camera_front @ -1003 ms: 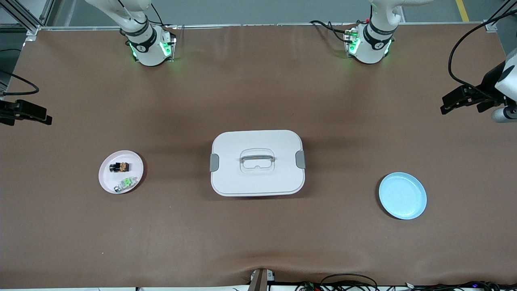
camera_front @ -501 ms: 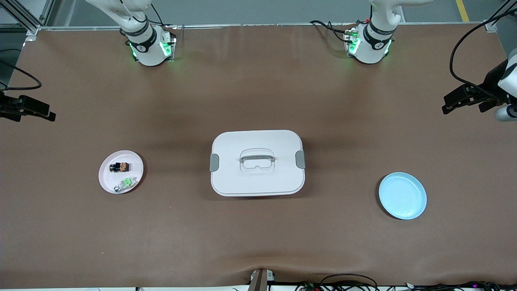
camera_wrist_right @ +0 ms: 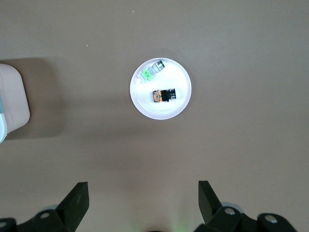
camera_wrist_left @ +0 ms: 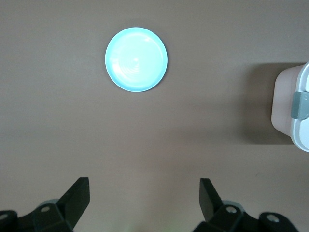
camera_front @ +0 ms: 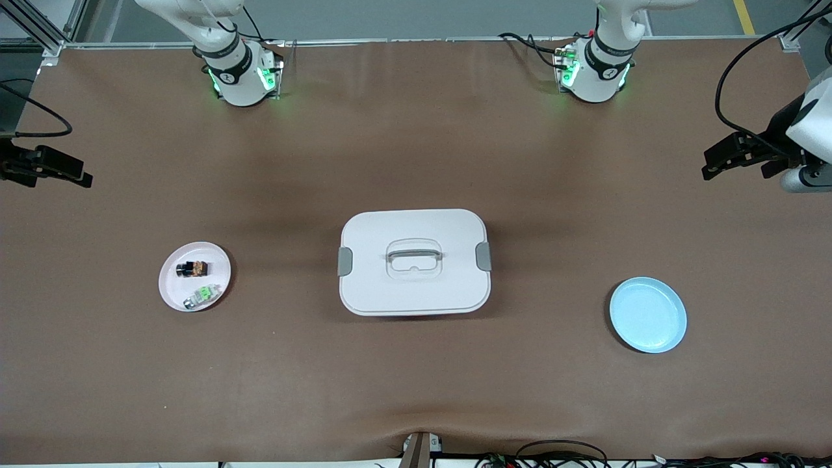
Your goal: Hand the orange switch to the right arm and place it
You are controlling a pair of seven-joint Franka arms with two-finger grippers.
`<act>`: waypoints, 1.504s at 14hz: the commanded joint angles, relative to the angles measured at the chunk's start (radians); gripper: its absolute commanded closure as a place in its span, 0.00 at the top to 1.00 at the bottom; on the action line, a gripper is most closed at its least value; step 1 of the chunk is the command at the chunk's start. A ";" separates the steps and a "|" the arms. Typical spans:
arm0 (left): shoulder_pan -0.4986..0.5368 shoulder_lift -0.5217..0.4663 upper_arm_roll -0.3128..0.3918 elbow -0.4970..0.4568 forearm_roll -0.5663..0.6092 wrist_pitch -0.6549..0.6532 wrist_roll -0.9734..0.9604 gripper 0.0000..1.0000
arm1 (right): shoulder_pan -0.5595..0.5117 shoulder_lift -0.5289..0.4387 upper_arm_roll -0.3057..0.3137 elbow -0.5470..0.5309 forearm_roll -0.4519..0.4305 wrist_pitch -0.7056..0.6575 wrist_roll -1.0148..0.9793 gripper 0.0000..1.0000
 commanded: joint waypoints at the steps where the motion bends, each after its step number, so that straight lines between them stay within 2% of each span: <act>1: 0.000 -0.001 -0.001 0.017 0.004 -0.021 0.019 1.00 | 0.013 -0.064 -0.015 -0.077 0.013 0.035 0.012 1.00; 14: 0.001 -0.001 -0.001 0.014 -0.002 -0.021 0.019 1.00 | 0.034 -0.075 -0.028 -0.080 0.025 0.035 0.012 1.00; 18: 0.001 -0.001 -0.001 0.014 -0.003 -0.021 0.019 1.00 | 0.068 -0.082 -0.071 -0.079 0.025 0.037 0.012 1.00; 21: 0.000 -0.001 -0.001 0.012 -0.002 -0.021 0.019 1.00 | 0.066 -0.096 -0.080 -0.080 0.025 0.046 0.012 1.00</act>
